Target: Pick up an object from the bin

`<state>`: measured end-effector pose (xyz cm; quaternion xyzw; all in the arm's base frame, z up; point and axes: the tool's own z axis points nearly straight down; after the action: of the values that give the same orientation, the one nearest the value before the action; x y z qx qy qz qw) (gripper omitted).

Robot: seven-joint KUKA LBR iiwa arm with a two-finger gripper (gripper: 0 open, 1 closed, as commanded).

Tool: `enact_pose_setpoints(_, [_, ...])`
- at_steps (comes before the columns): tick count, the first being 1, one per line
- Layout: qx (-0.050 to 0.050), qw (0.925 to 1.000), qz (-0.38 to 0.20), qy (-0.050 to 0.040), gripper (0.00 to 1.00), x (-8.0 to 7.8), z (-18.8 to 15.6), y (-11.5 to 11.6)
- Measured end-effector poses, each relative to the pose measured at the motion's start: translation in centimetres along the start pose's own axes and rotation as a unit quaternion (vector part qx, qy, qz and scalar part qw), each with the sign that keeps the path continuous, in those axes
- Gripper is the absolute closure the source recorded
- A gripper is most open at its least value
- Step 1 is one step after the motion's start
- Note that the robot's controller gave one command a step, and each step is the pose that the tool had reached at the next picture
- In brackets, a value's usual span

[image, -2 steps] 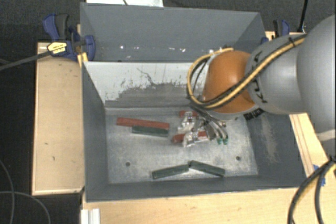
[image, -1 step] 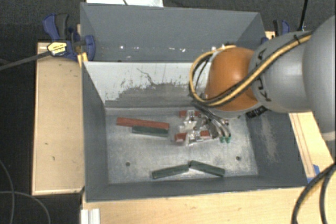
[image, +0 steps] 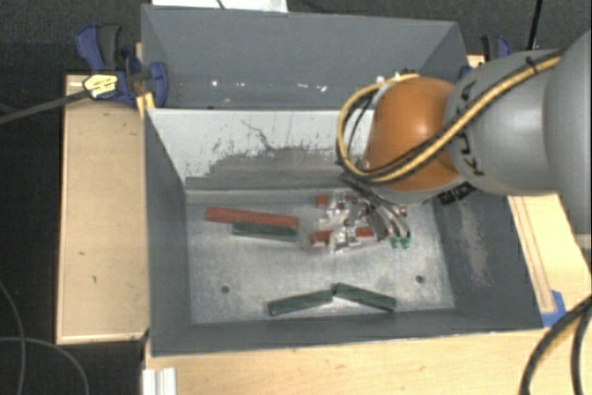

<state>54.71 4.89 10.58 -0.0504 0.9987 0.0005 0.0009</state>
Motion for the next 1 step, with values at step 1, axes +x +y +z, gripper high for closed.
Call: enact_pose_setpoints(1, [0.000, 1.0000, 0.000, -0.0005, 1.00, -0.03, -1.11, -0.01])
